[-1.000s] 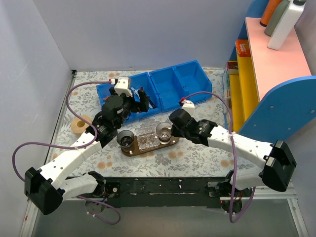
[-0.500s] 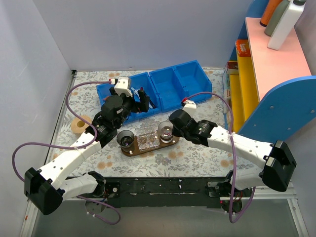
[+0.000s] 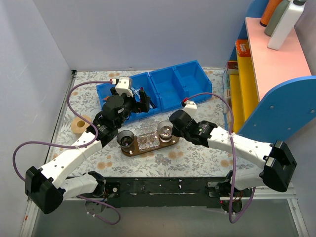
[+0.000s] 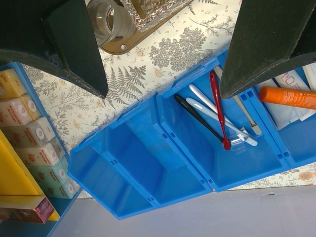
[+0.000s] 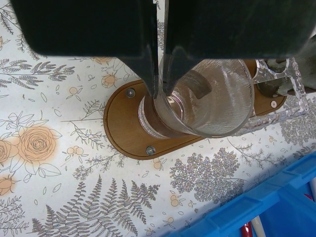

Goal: Prepare toiletry sets of a toothbrush and toothpaste on the tray

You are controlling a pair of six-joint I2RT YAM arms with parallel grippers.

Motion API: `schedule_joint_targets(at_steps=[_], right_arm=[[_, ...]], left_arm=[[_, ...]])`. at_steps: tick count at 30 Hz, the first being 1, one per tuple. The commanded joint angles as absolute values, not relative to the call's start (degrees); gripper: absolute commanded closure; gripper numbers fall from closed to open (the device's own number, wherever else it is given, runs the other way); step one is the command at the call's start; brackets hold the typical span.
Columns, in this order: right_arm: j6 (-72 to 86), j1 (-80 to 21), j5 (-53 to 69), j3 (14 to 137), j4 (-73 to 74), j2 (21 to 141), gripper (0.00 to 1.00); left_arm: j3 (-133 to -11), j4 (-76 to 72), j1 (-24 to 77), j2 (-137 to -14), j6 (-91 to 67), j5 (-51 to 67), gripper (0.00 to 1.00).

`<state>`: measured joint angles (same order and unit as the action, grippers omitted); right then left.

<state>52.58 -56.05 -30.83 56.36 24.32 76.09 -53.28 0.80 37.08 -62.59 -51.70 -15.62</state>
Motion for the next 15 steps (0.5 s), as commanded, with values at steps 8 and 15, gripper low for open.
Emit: schedule_joint_targets(at_steps=[8, 15], right_arm=[[54.0, -56.3, -33.3, 56.6, 20.9, 74.2, 0.84], [53.3, -56.3, -33.1, 57.1, 21.0, 74.0, 0.66]], left_arm=[[-53.3, -0.4, 36.9, -62.7, -51.9, -15.1, 0.02], [-53.3, -0.4, 36.9, -62.6, -51.9, -15.1, 0.02]])
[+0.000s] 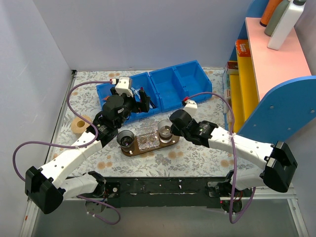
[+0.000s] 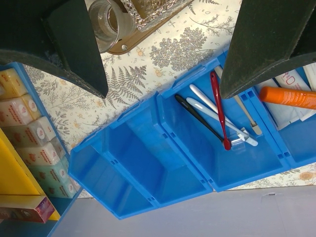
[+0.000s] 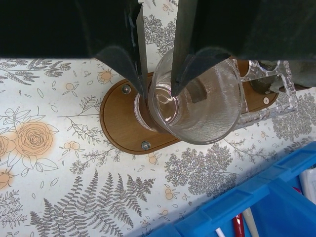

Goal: Prepare toiletry sets of a toothbrush and toothpaste on the tray

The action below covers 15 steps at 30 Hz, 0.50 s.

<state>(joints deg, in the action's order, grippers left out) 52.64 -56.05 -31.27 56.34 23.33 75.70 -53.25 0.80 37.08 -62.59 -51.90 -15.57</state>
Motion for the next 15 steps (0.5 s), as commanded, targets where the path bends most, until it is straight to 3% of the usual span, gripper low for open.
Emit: schedule_joint_targets(at_steps=[1, 15], right_arm=[[53.2, -56.3, -33.1, 57.3, 20.9, 74.0, 0.65], [51.2, -56.3, -33.4, 58.8, 21.4, 73.3, 0.57]], left_arm=[[-53.3, -0.4, 36.8, -62.6, -51.9, -15.2, 0.02], [-52.7, -0.4, 36.8, -62.1, -52.1, -15.5, 0.02]])
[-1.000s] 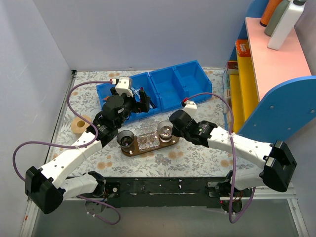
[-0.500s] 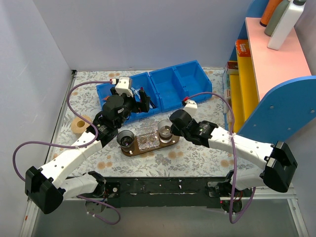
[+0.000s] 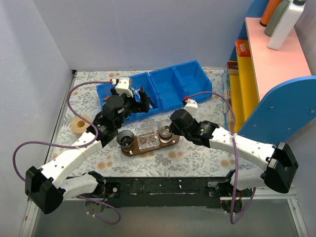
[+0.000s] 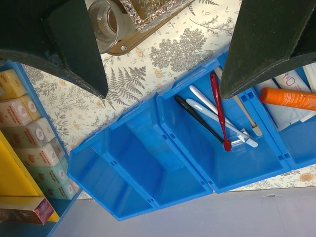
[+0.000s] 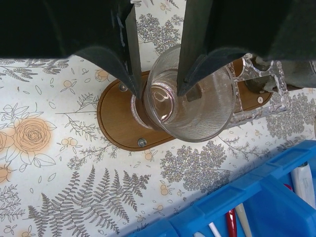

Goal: Prepare toiletry sets of a toothbrush and toothpaste on the tray

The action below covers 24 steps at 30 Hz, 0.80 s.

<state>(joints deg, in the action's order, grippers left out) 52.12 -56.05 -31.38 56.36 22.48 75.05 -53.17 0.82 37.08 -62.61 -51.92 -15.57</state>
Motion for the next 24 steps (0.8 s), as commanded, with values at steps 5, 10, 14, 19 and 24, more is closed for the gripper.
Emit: schedule_joint_targets(at_steps=[5, 10, 14, 19, 24], right_arm=[[49.5, -56.2, -33.9, 59.3, 22.1, 72.7, 0.52], [46.5, -55.2, -34.6, 59.7, 22.5, 70.8, 0.48], [43.7, -54.1, -34.6, 59.8, 22.6, 68.8, 0.46], [37.9, -52.2, -32.1, 58.7, 19.9, 66.0, 0.45], [33.2, -50.3, -29.9, 59.9, 20.0, 65.3, 0.45]], left_arm=[[-52.7, -0.4, 36.8, -62.1, -52.2, -15.8, 0.02], [-53.2, 1.2, 36.7, -62.1, -53.9, -16.3, 0.02], [-52.6, 0.6, 35.8, -61.2, -55.3, -15.0, 0.02], [-52.7, 1.1, 33.2, -61.5, -57.0, -12.0, 0.02], [-52.6, 1.1, 32.1, -61.6, -57.7, -10.7, 0.02]])
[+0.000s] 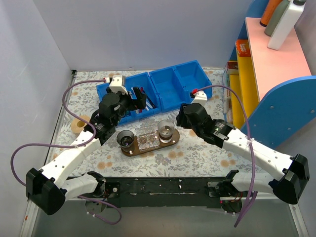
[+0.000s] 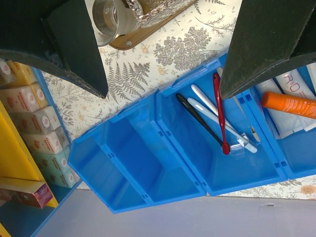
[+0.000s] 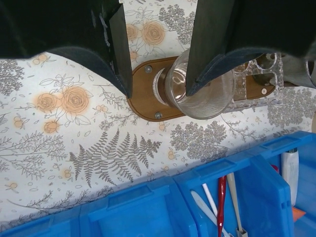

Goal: Prepare toiletry sets of a toothbrush and toothpaste on the tray

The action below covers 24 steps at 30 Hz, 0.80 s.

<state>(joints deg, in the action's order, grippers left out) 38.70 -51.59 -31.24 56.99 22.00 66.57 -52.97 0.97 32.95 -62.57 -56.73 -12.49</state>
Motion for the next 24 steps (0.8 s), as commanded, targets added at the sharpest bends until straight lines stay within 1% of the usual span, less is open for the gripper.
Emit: schedule_joint_targets(at_steps=[1, 11, 16, 20, 24], right_arm=[[32.7, -49.8, -29.2, 60.0, 20.3, 65.4, 0.45], [26.5, -46.1, -22.9, 63.4, 21.2, 68.1, 0.46], [23.8, -44.0, -19.0, 64.8, 20.6, 70.1, 0.46], [22.2, -42.9, -16.9, 66.1, 20.3, 71.5, 0.47], [19.9, -42.3, -14.5, 67.4, 20.5, 72.9, 0.47]], left_arm=[[-52.6, 1.1, 32.0, -61.7, -57.7, -10.8, 0.02], [-52.6, 1.8, 29.4, -62.5, -59.4, -9.2, 0.02], [-53.7, 4.3, 27.3, -63.9, -60.3, -12.3, 0.02], [-53.6, 7.9, 22.8, -65.7, -65.6, -14.2, 0.02], [-52.9, 11.1, 20.9, -66.7, -69.0, -14.7, 0.02]])
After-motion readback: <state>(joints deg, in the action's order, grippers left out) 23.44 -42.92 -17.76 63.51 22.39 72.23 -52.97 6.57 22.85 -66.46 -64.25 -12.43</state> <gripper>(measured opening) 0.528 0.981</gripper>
